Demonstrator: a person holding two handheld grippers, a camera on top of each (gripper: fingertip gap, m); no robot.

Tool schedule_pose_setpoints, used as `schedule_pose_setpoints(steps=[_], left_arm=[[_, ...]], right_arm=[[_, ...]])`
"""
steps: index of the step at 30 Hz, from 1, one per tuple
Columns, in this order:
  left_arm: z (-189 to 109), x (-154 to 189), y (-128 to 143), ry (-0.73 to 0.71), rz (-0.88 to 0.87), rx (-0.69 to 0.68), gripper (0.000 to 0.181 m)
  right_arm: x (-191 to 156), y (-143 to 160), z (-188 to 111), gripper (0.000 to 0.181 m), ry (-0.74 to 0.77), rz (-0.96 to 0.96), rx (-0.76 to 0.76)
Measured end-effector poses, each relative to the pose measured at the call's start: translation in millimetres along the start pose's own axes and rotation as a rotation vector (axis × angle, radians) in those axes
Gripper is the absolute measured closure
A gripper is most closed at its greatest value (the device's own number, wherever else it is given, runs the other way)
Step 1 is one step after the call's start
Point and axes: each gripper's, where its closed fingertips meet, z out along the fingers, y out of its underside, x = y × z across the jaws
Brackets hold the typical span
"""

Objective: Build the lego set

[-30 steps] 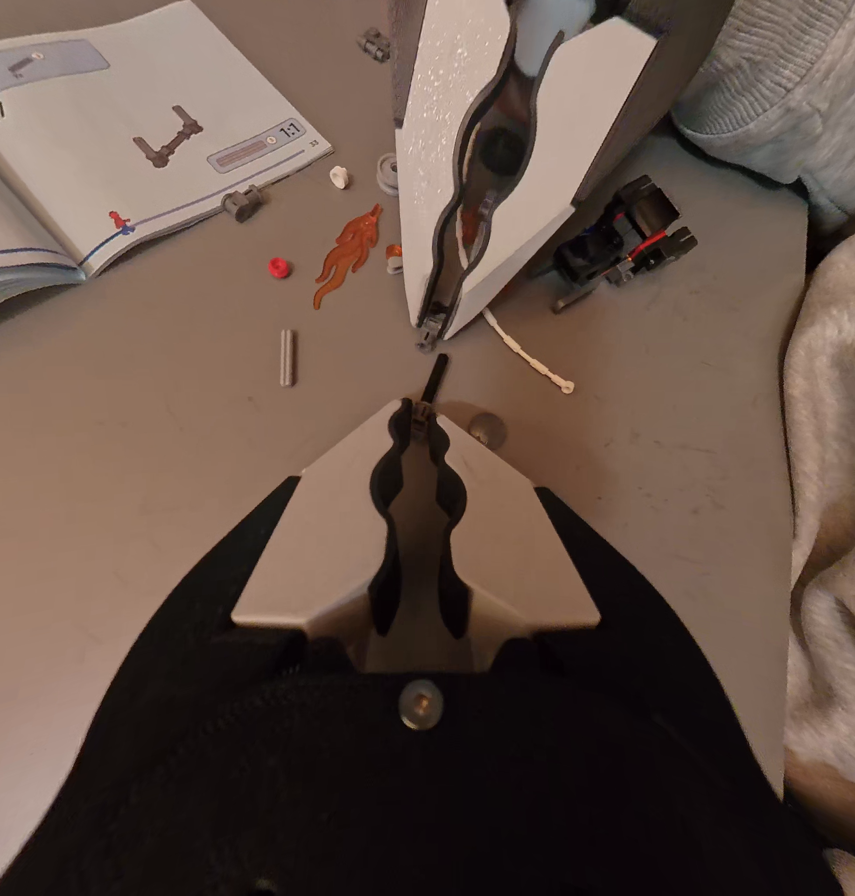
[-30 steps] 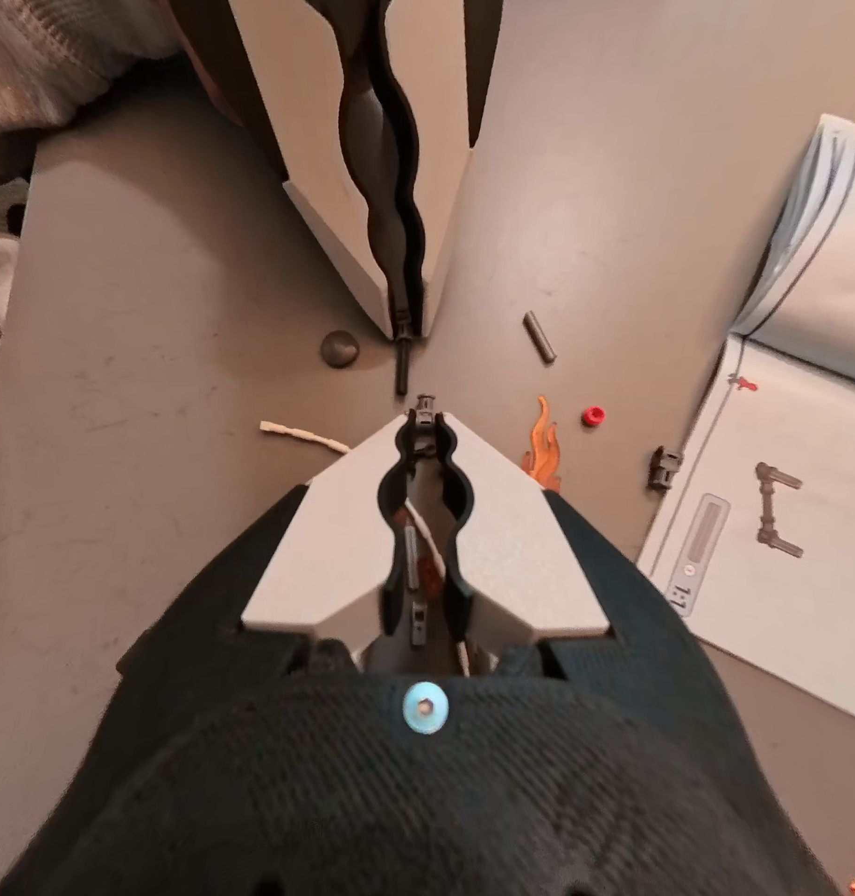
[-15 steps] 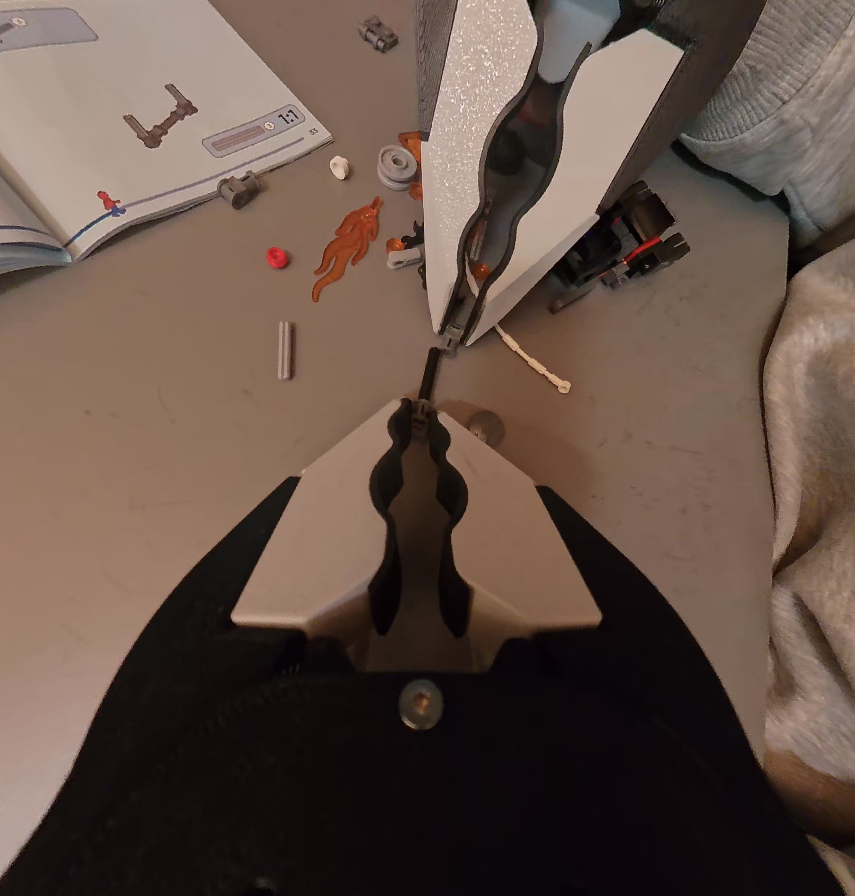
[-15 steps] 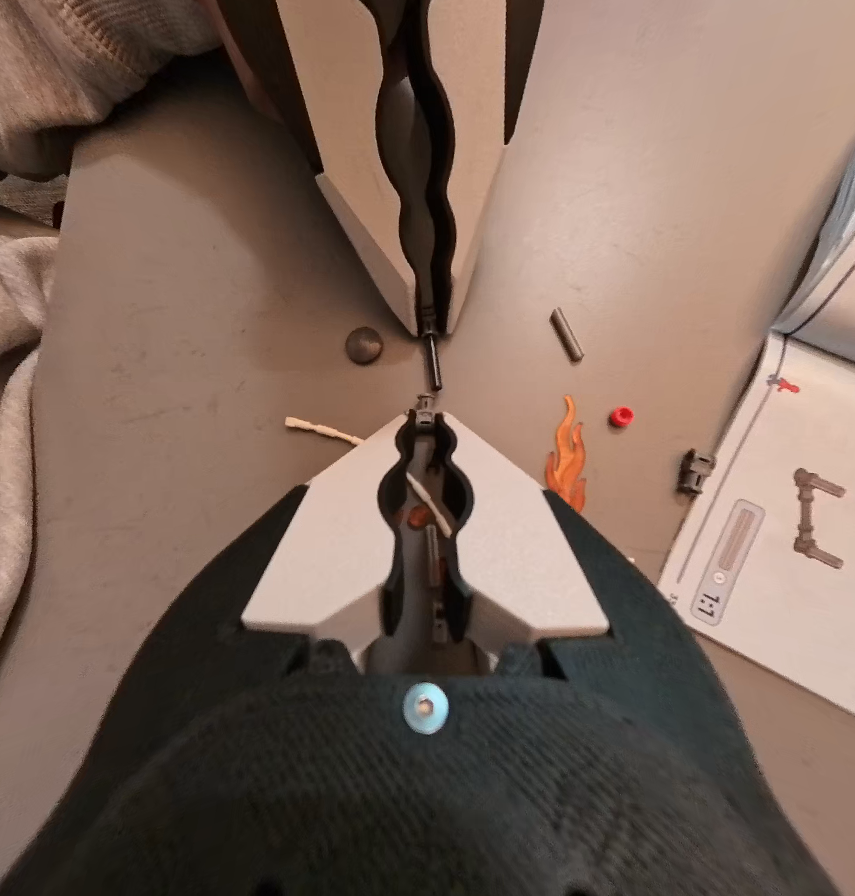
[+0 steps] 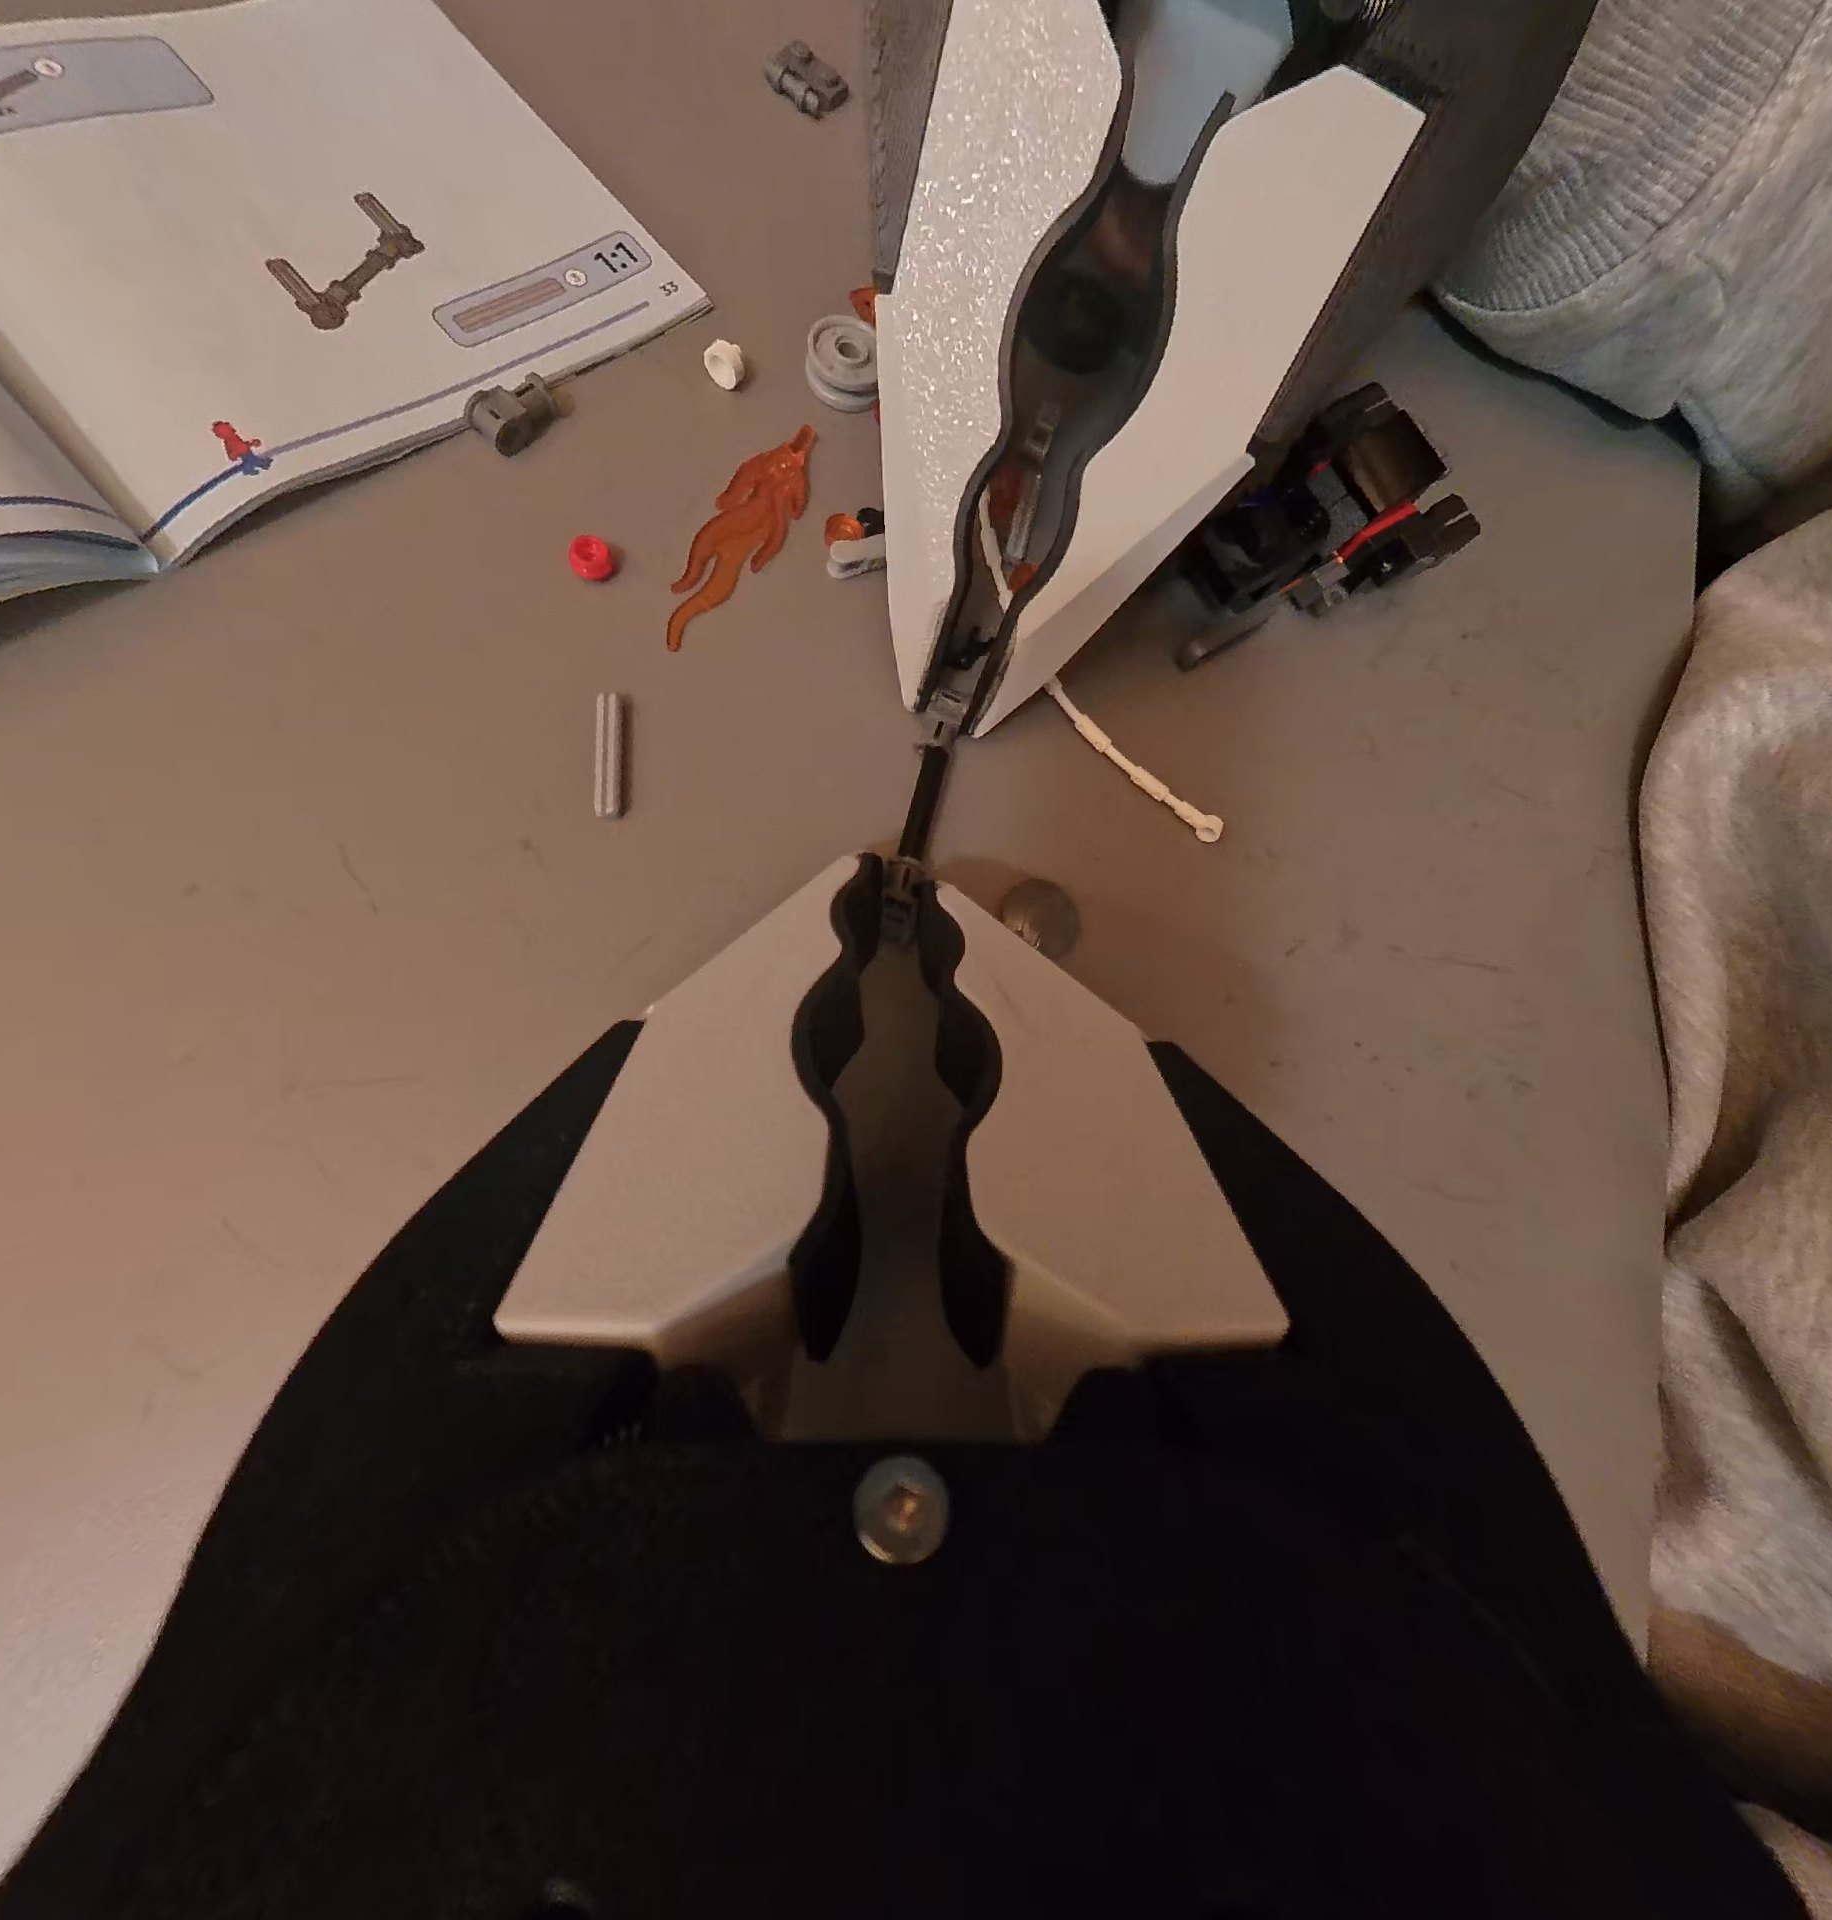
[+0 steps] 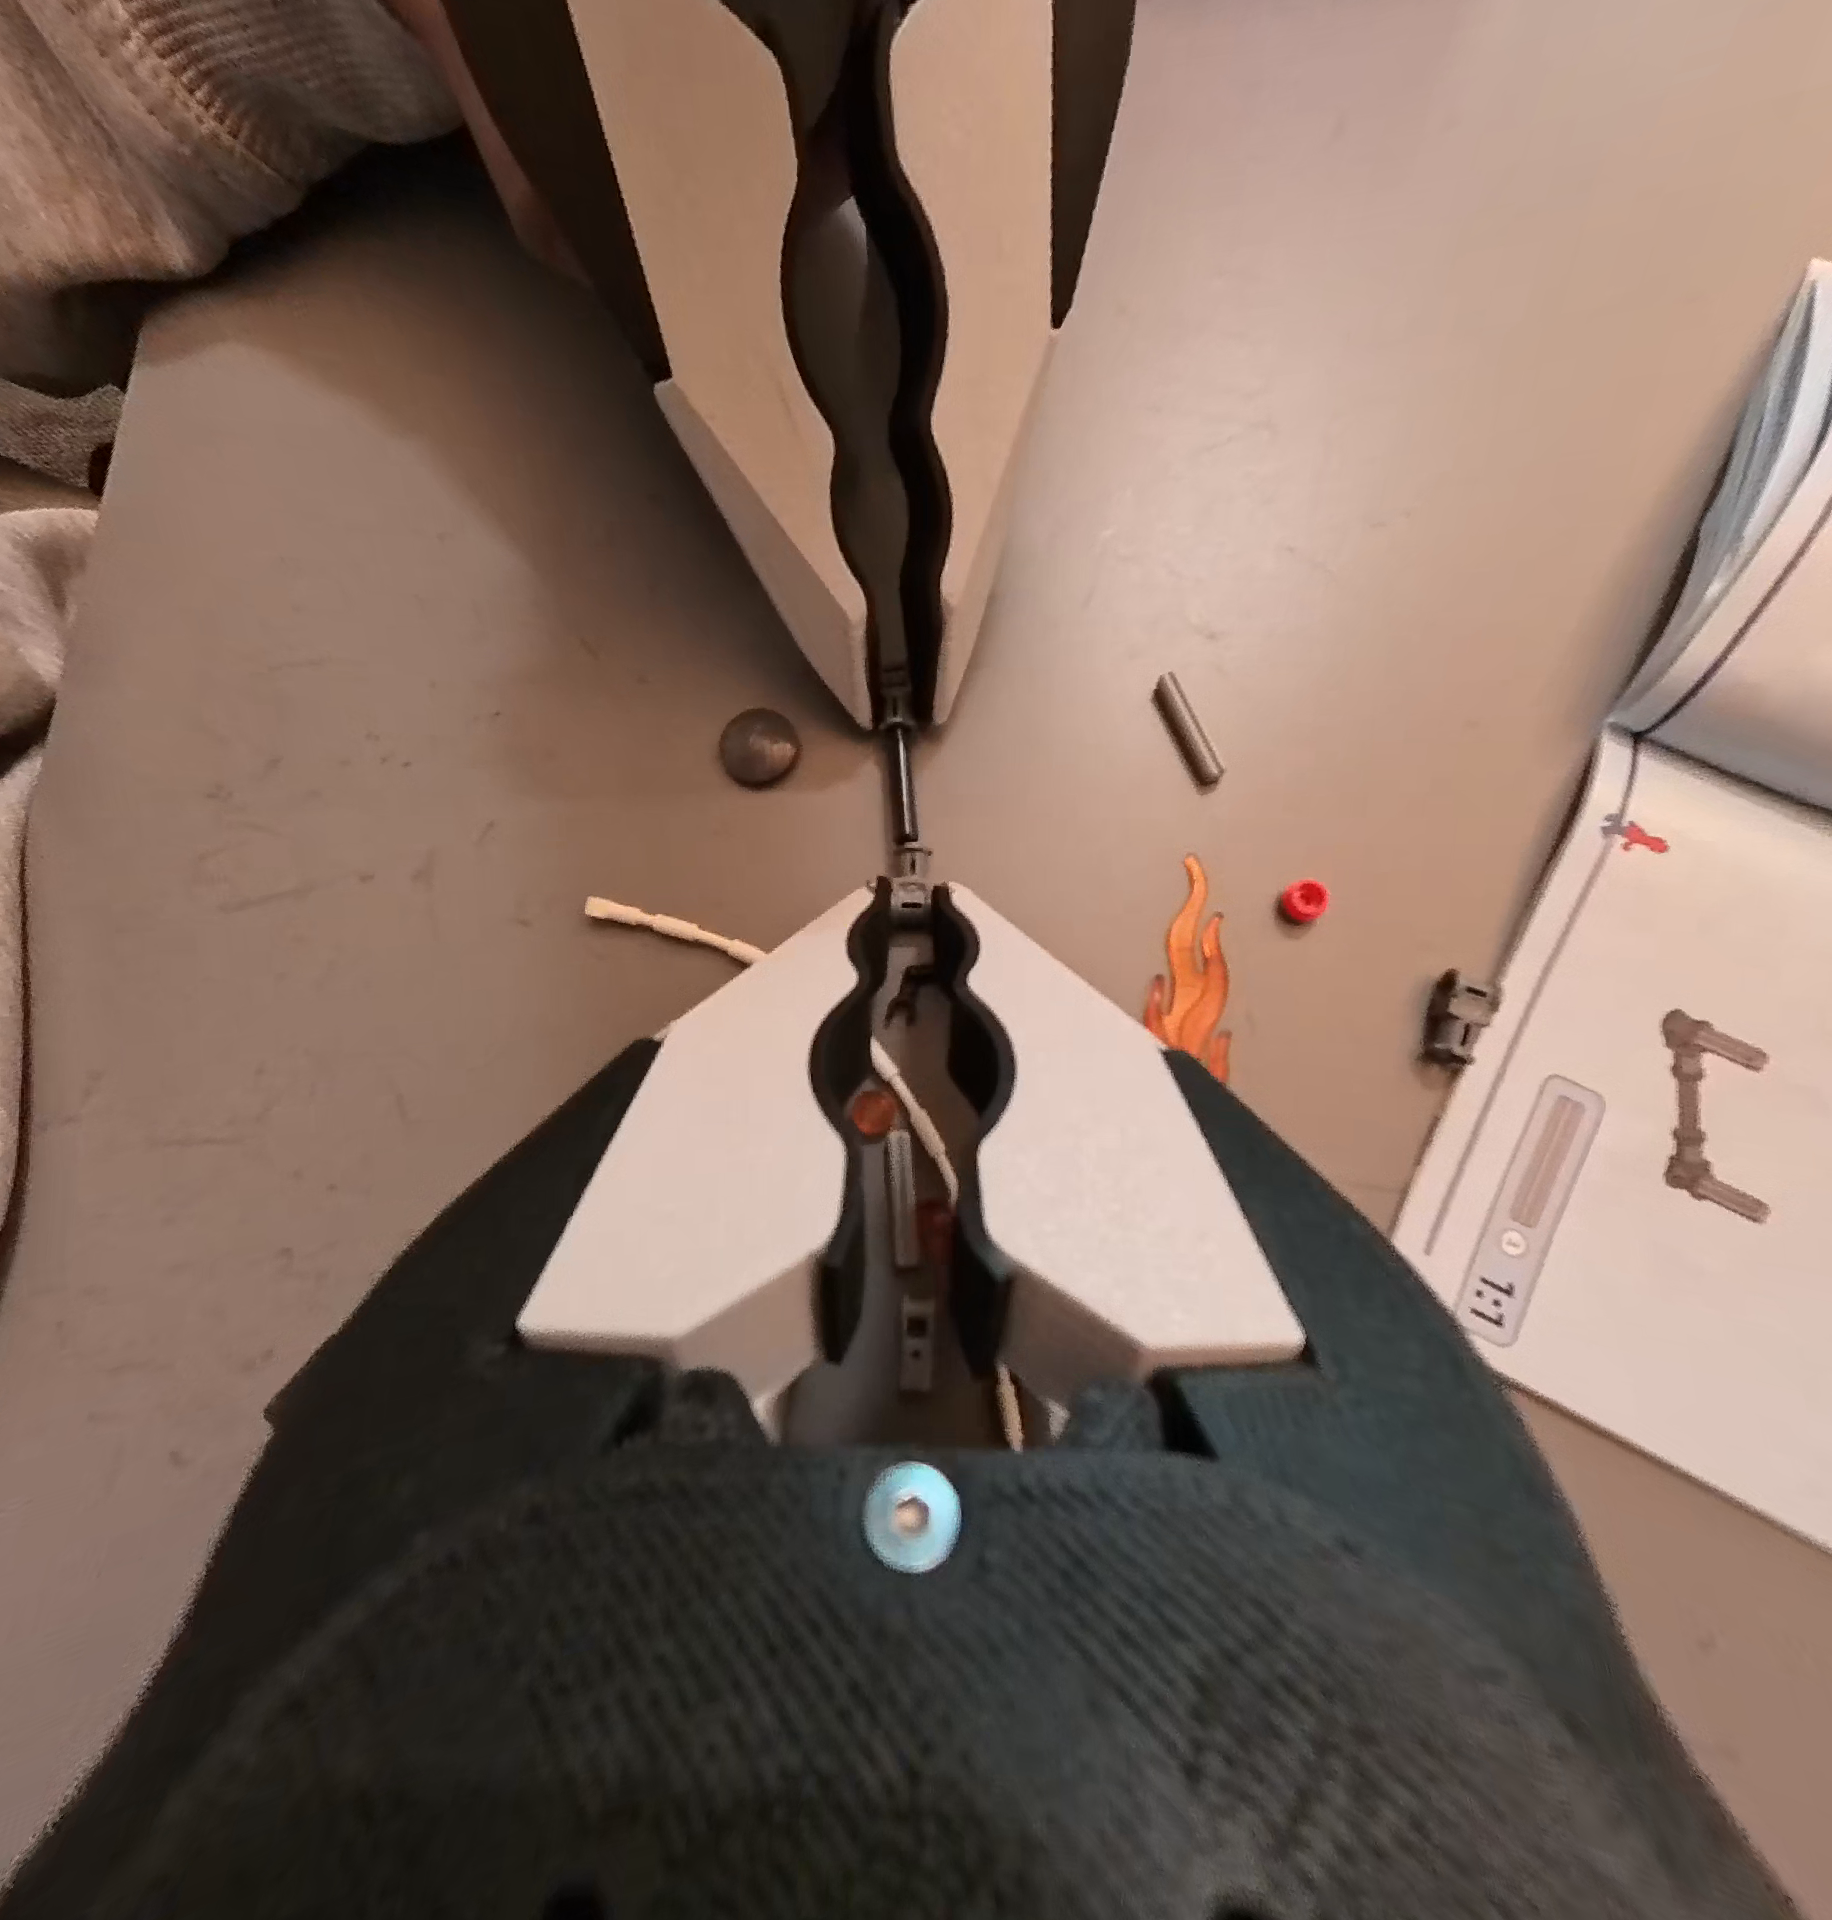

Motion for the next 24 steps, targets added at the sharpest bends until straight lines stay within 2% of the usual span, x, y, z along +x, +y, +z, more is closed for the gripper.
schedule_pose_setpoints(steps=[24], left_arm=[[3.6, 1.2, -3.5, -0.035, 0.054, -0.001, 0.176]], right_arm=[[-1.8, 1.4, -0.3, 0.175, 0.038, -0.080, -0.056]])
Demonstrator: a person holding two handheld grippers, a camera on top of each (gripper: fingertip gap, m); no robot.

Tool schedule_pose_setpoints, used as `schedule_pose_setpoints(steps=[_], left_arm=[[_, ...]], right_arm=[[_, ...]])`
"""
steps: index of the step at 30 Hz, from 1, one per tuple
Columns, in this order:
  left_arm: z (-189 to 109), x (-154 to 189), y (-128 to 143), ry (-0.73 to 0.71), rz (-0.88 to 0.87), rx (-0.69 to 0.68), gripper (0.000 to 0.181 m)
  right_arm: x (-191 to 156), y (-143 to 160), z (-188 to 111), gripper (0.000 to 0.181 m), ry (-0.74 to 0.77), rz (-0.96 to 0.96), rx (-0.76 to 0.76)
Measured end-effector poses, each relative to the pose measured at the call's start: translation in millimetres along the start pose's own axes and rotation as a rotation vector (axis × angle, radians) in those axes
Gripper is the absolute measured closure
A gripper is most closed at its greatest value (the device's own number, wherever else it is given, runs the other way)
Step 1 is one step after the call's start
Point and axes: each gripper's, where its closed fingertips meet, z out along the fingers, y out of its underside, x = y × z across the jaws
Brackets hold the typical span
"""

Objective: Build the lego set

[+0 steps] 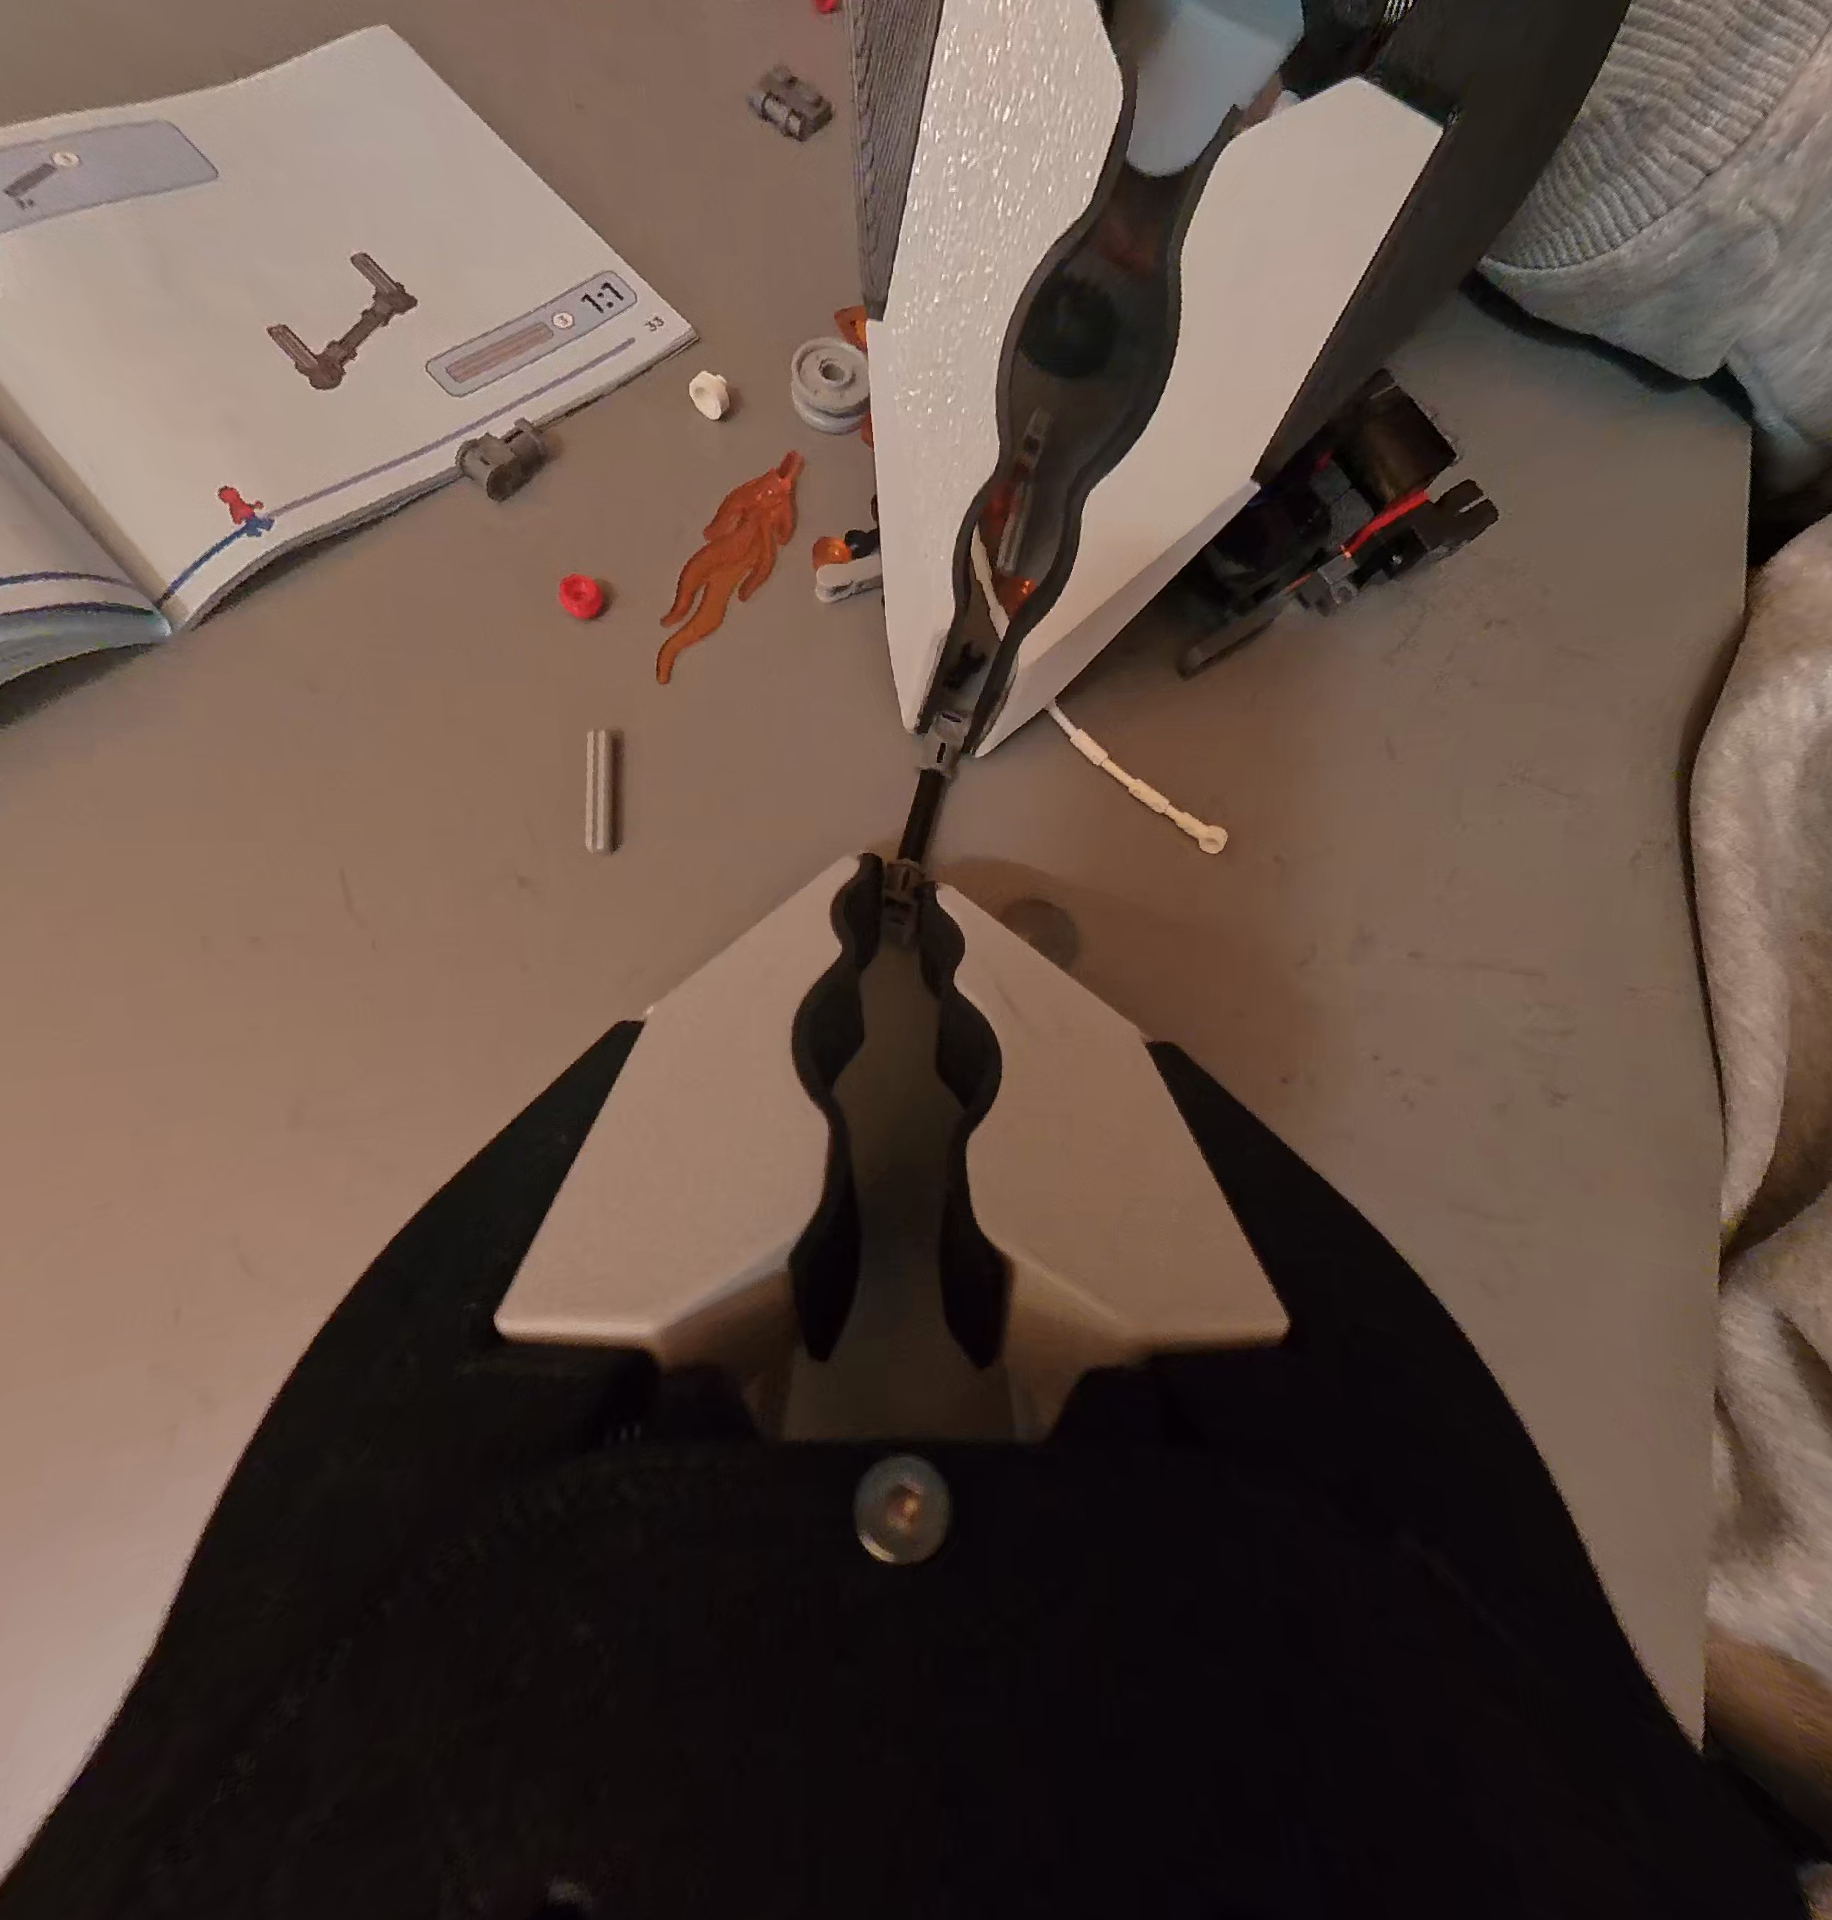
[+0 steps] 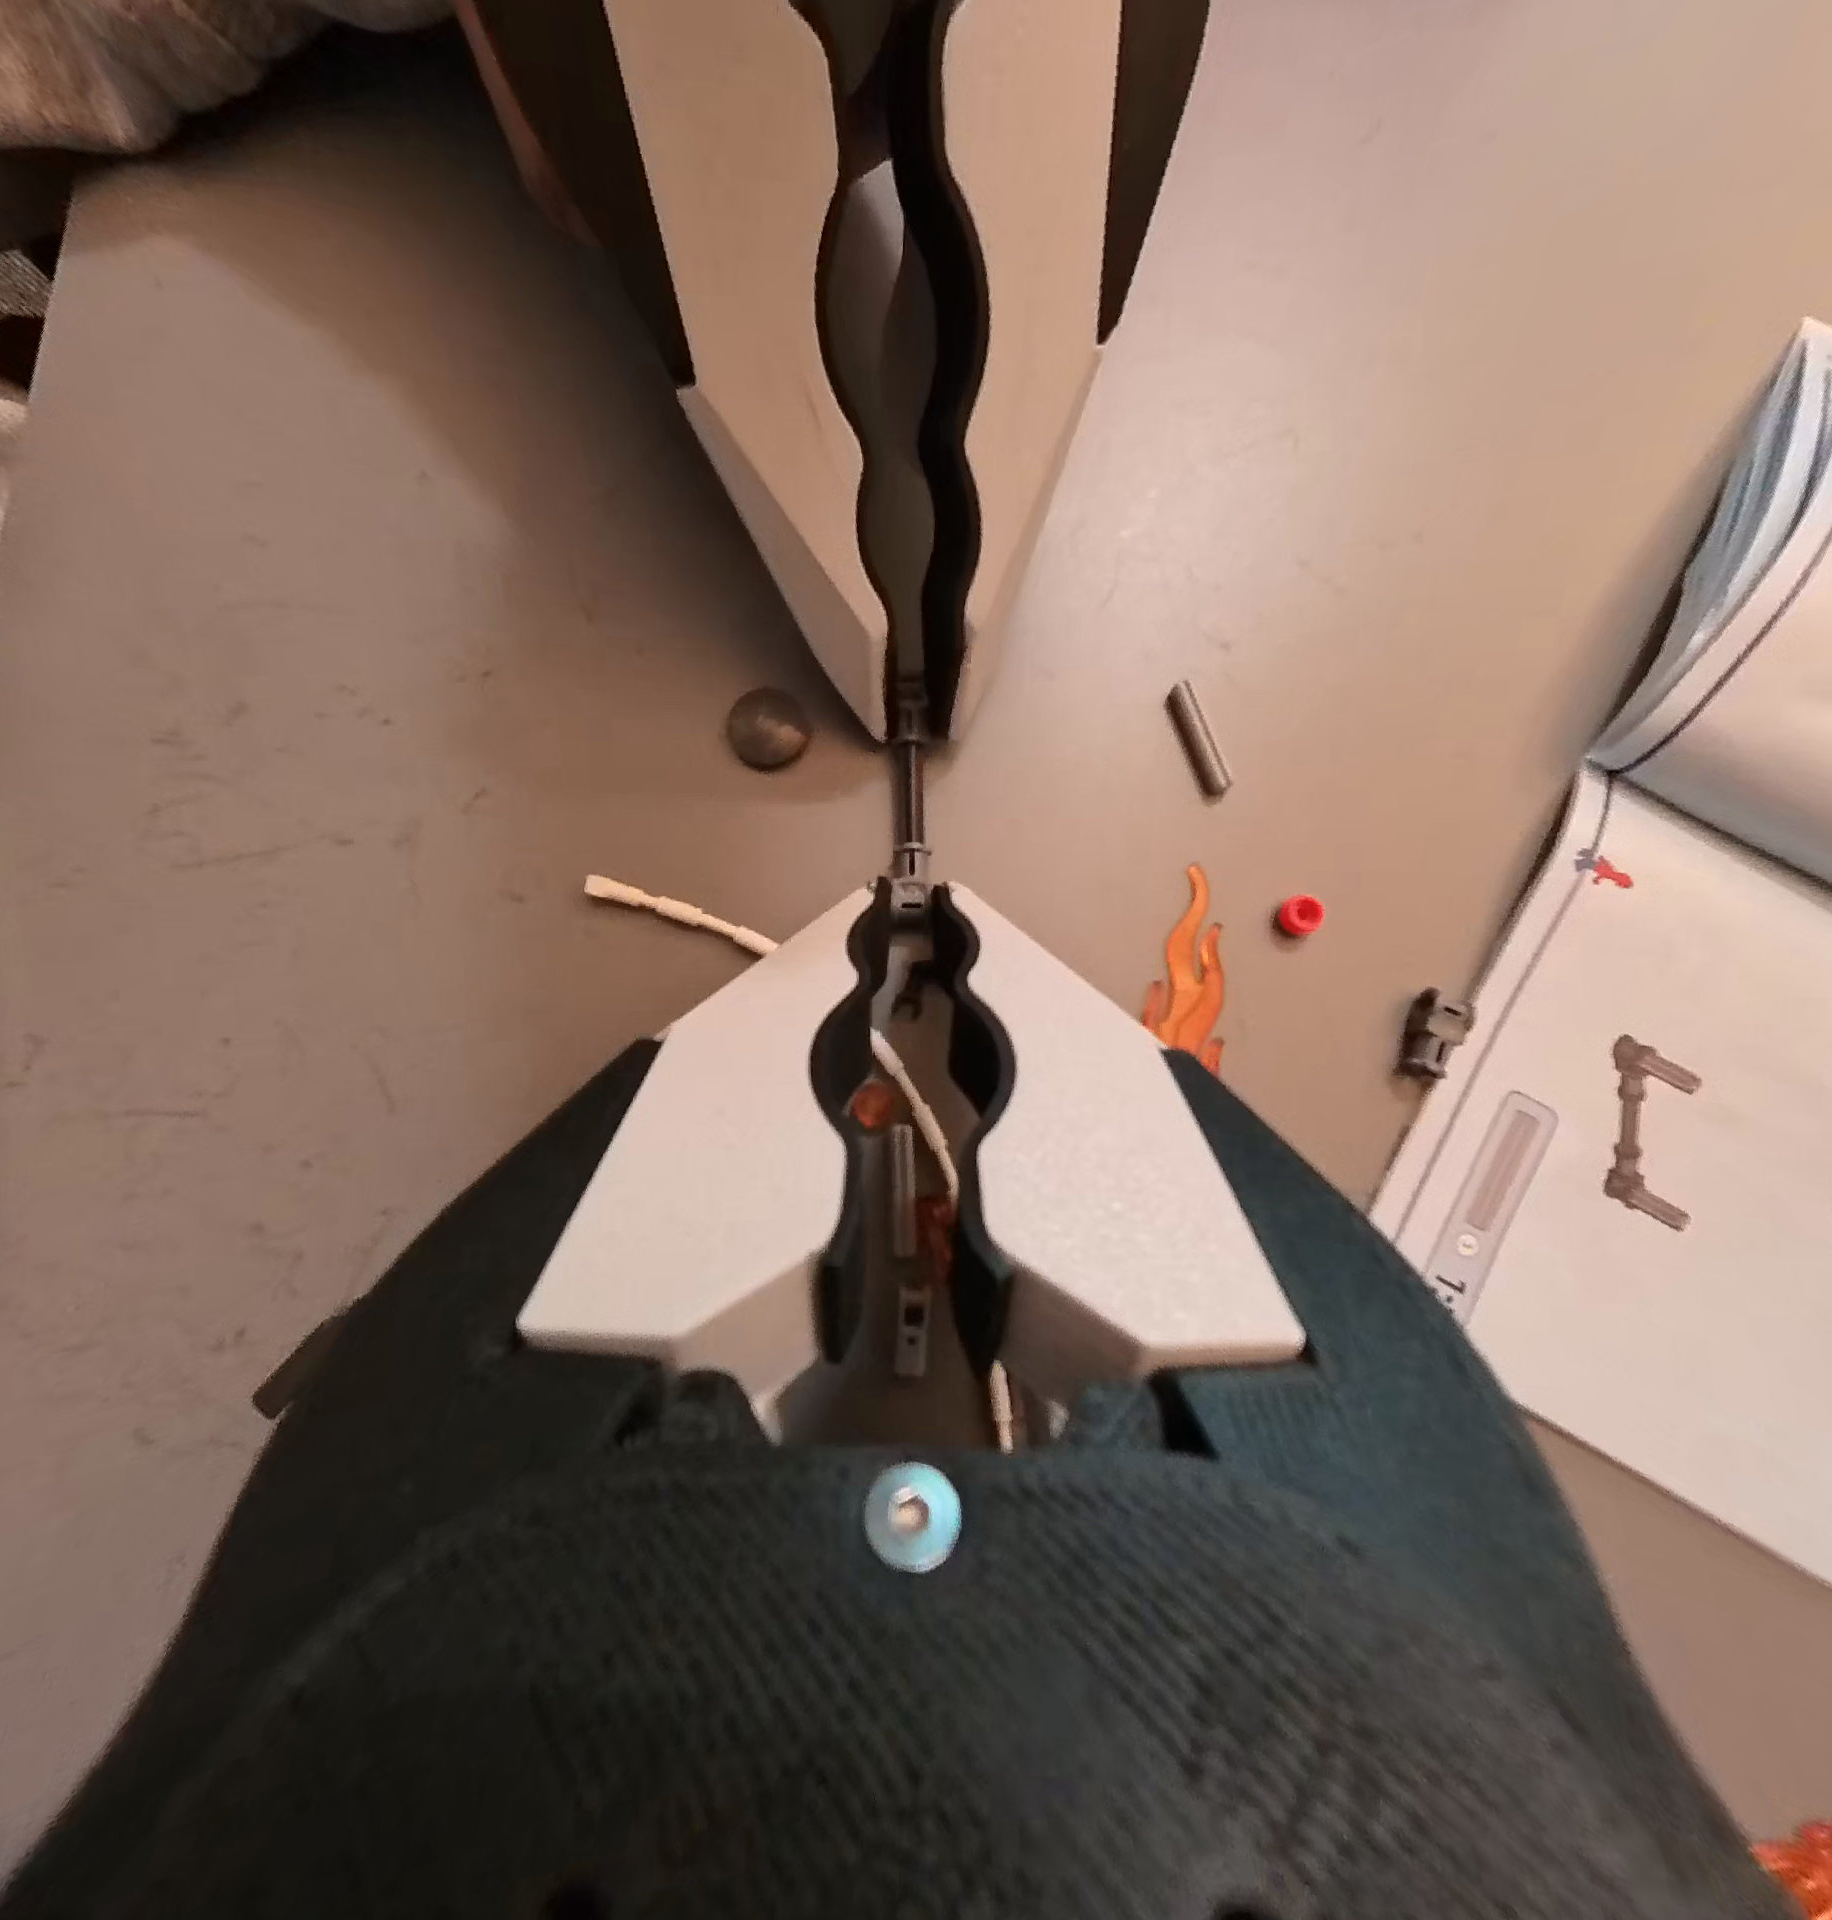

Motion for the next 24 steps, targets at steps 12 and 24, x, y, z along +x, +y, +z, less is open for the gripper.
schedule_pose_setpoints(steps=[12, 24], left_arm=[[0.5, 0.5, -0.3, 0.014, -0.030, 0.003, 0.178], [0.6, 0.6, 0.1, 0.009, -0.049, 0.004, 0.178]], right_arm=[[-1.3, -2.1, 1.6, 0.176, -0.047, 0.061, 0.029], [0.1, -5.9, 4.7, 0.176, -0.059, 0.094, 0.031]])
